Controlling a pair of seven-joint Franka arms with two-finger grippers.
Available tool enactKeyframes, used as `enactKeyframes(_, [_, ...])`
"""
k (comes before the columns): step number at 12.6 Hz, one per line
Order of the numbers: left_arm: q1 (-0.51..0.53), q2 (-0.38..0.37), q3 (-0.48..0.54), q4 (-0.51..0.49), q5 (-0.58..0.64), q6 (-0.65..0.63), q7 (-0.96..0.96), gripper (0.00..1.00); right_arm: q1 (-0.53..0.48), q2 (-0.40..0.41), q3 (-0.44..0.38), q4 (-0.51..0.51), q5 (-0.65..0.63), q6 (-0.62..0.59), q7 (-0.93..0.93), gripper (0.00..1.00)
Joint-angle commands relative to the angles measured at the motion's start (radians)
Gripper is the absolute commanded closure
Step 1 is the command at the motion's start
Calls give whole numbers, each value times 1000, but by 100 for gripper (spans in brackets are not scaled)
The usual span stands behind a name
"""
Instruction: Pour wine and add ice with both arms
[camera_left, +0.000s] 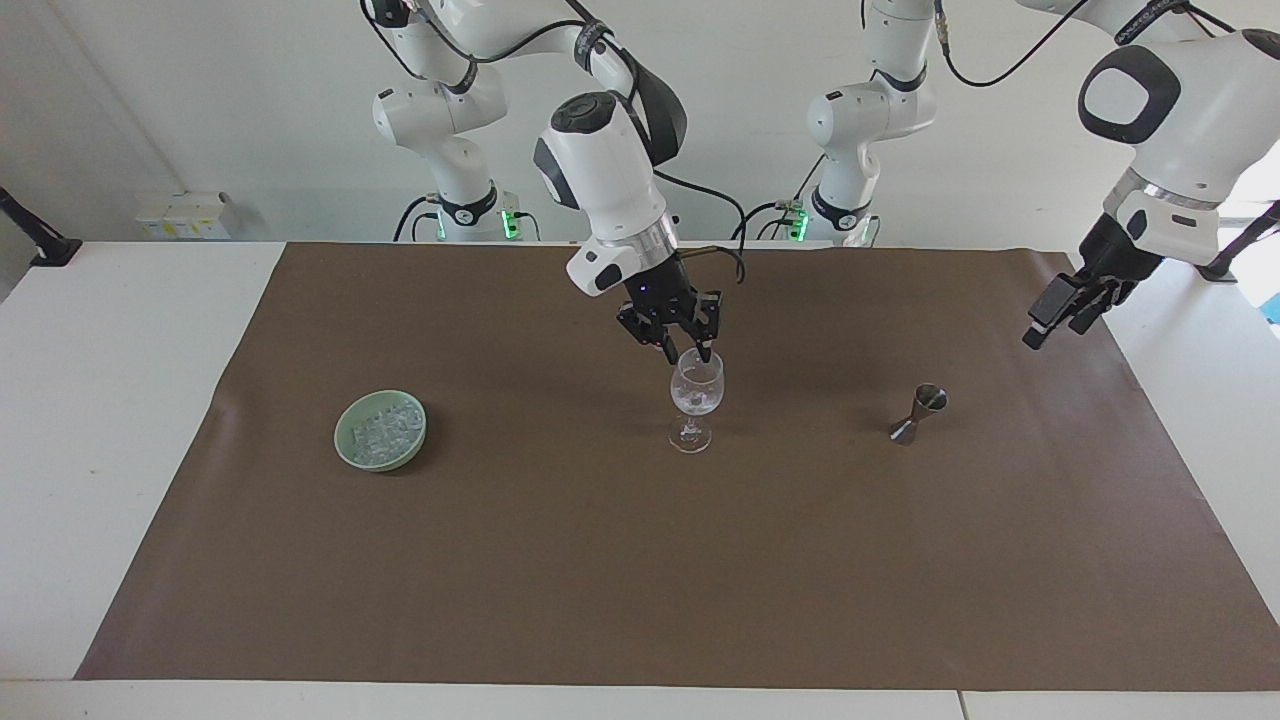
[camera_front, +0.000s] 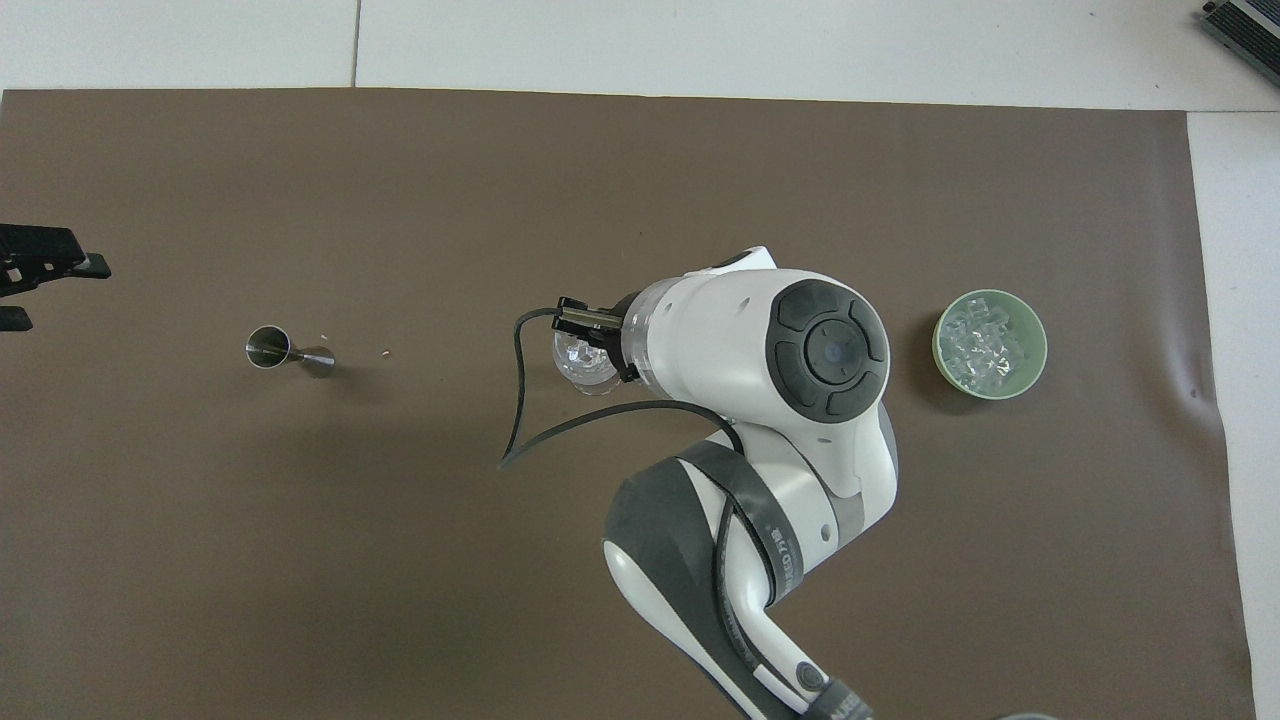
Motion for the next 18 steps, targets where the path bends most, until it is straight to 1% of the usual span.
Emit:
enactKeyframes(1, [-44, -9, 14, 52, 38, -86, 21, 0, -47, -29, 2, -22, -57, 13, 6, 30])
enactKeyframes(3, [-44, -9, -24, 109, 97, -164, 60, 0, -104, -30, 2, -27, -97, 2, -24, 24])
enactKeyframes(4, [-47, -11, -25, 124, 108, -190, 92, 0, -134, -36, 4, -39, -103, -5, -55, 17])
enactKeyframes(5, [-68, -11, -24, 146, 113, -215, 121, 0, -161, -40, 4, -51, -103, -7, -95, 13])
enactKeyframes(6, [-93, -9, -19, 169, 161, -250, 143, 0, -190, -43, 2, -59, -103, -12, -132, 11])
enactKeyframes(7, [-96, -11, -25, 183, 201, -282, 161, 0, -223, -46, 2, -62, -105, -40, -174, 6])
enactKeyframes(8, [-96, -14, -27, 181, 203, -301, 190, 0, -259, -52, 2, -62, -114, -83, -230, 5])
enactKeyframes(9, [-96, -34, -32, 154, 203, -287, 195, 0, -289, -61, 2, -70, -132, -116, -277, 4])
enactKeyframes(10, [-93, -66, -32, 87, 202, -258, 194, 0, -328, -82, 2, -90, -152, -136, -322, 4])
enactKeyframes(11, [-88, -72, -32, 71, 197, -231, 189, 0, -357, -108, 2, -114, -174, -147, -359, 4])
enactKeyframes(12, [-81, -68, -30, 84, 171, -232, 188, 0, -392, -137, 4, -140, -191, -160, -403, 4])
enactKeyframes(13, [-76, -71, -24, 101, 127, -247, 188, 0, -421, -171, 4, -168, -194, -171, -446, 2])
enactKeyframes(14, [-74, -72, -27, 107, 125, -264, 191, 0, -441, -209, 4, -189, -194, -191, -465, 0])
enactKeyframes(16, [-76, -75, -30, 143, 127, -354, 198, 0, -451, -279, 2, -193, -194, -330, -463, 0])
enactKeyframes(18, [-78, -91, -30, 132, 125, -365, 195, 0, -472, -332, 1, -173, -195, -421, -472, 0])
